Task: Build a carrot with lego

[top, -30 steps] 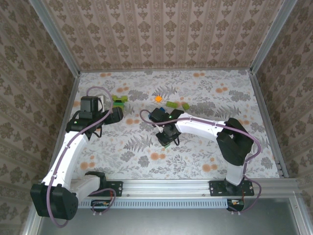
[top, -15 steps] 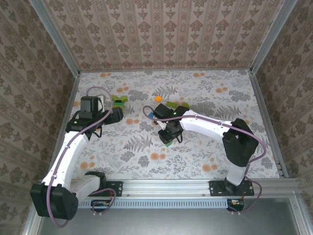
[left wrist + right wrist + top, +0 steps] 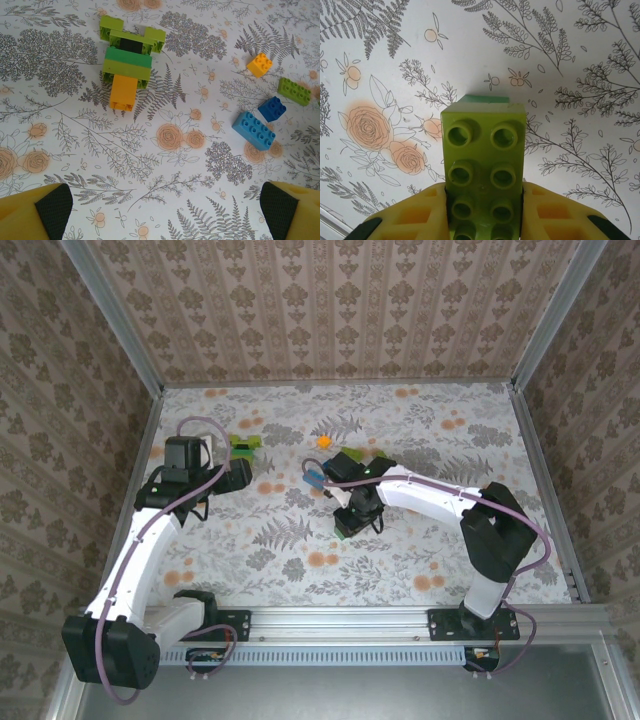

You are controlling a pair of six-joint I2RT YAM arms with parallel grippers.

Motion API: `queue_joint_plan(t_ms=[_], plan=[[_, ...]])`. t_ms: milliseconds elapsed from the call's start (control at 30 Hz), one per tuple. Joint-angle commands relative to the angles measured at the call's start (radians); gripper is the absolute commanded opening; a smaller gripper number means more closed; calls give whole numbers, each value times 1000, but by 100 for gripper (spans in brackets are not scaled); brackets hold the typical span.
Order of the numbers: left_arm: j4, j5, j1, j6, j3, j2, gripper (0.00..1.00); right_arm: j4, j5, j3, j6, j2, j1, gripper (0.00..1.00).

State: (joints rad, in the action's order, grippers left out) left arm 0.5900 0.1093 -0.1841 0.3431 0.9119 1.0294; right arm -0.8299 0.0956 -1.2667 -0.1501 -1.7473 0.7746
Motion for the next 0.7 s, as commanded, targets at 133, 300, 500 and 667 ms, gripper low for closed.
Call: queue_joint_plan(t_ms=[133, 300, 500, 667], plan=[[-18, 15, -6, -14, 4, -2, 100, 26, 55, 16, 35, -16, -12, 25], [-19, 16, -6, -14, 5, 0, 100, 29, 64, 10, 40, -34, -23, 25], [-19, 18, -6, -14, 4, 0, 100, 41, 79, 15, 44, -51, -34, 25], [-19, 20, -6, -14, 5, 2, 100, 46, 98, 18, 45, -66, -36, 25]])
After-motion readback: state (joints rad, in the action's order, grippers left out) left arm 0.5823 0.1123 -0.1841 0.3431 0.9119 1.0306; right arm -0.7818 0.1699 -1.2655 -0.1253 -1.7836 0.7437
